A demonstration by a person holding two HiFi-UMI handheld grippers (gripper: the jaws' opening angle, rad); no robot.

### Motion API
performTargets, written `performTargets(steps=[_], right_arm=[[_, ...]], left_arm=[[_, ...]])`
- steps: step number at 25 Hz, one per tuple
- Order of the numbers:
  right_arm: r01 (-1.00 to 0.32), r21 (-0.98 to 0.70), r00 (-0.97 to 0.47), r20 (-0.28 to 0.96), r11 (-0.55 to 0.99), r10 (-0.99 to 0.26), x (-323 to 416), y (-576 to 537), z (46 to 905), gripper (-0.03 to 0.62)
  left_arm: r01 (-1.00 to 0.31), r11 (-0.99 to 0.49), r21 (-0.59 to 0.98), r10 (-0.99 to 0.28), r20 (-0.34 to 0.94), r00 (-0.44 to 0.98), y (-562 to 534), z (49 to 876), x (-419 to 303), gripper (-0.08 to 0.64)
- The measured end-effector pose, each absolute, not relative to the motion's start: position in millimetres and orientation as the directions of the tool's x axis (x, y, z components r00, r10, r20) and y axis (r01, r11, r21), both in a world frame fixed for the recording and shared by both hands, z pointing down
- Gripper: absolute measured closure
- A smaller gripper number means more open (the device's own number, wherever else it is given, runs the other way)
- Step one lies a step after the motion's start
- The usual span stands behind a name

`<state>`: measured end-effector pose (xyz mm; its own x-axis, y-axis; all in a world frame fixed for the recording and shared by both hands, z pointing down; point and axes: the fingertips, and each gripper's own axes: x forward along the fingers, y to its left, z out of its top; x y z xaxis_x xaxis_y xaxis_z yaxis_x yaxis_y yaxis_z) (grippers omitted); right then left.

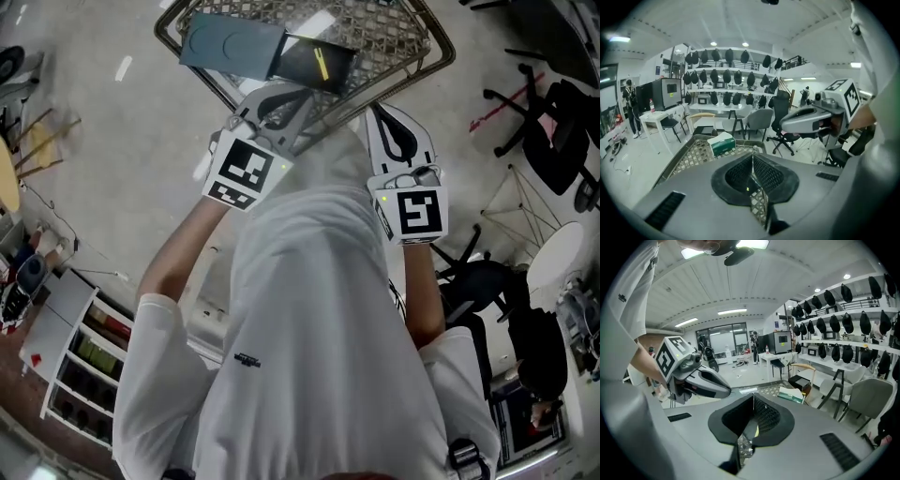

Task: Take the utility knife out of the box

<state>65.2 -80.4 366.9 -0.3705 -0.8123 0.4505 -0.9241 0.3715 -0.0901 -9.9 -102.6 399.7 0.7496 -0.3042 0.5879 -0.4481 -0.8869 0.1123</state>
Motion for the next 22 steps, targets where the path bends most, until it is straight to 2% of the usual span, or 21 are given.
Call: performTargets(steps=[10,11,12,19,22], right_arm=[[-0.917,-0.118,-0.389,0.48,0.382,-0.786,57,-98,418,0.592],[-0.916,-0.118,-0.39,0.483,0.382,-0.784,56,-99,424,0.592],[-0.917,-0.119,-0.388,0.489,0.381,-0.781,56,-100,430,0.592],[-0.922,-0.142,-0.379,0.515,0.36,-0.769,51,-113,471,0.592],[-0.923,-0.149,-0.378,0.528,0.355,-0.761,49,-116,485,0.592]], left_arm=[[-0.267,-0.963,0.031,-0.184,0.649,0.739,-126,472,6,0.554],[-0.249,-0.968,0.031,-0.167,0.66,0.733,-127,480,7,0.533],[-0.234,-0.972,0.036,-0.15,0.671,0.727,-129,488,8,0.48],[-0.181,-0.983,0.023,-0.11,0.717,0.688,-139,534,7,0.477],[-0.118,-0.993,0.011,-0.073,0.732,0.678,-138,551,9,0.472]])
